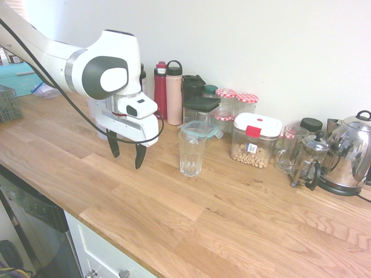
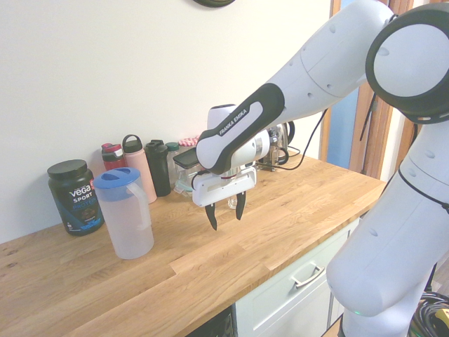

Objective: Pour me some water

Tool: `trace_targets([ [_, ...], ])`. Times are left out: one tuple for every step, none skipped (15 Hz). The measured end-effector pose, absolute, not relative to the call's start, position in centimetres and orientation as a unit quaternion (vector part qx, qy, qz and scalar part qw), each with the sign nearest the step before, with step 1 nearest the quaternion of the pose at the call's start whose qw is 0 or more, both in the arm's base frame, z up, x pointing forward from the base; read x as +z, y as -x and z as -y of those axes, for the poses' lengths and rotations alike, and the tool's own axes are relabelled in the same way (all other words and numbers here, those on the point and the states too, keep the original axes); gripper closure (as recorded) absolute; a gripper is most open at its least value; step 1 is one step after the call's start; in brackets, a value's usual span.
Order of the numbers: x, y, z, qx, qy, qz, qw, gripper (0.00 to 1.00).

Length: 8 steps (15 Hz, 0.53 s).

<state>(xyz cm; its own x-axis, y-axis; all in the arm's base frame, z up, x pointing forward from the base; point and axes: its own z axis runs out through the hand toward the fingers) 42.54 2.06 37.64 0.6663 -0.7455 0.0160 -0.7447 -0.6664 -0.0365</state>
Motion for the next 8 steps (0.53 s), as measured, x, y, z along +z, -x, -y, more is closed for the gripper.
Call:
trace_targets([
  [37.6, -42.6, -2.0, -0.014, 0.913, -0.408, 0.013, 0.00],
  [37.7, -42.6, -1.9, -0.015, 0.914, -0.404, 0.014, 0.00],
  [38.3, -42.6, -2.1, -0.022, 0.916, -0.400, 0.017, 0.00],
  [39.5, -42.6, -2.4, -0.032, 0.919, -0.393, 0.023, 0.00],
  [41.4, -42.3, -3.2, -0.042, 0.922, -0.384, 0.030, 0.00],
  [43.7, -41.7, -4.2, -0.052, 0.925, -0.373, 0.040, 0.00],
  [46.0, -40.9, -5.5, -0.065, 0.929, -0.361, 0.049, 0.00],
  [48.1, -39.8, -7.0, -0.079, 0.933, -0.345, 0.057, 0.00],
])
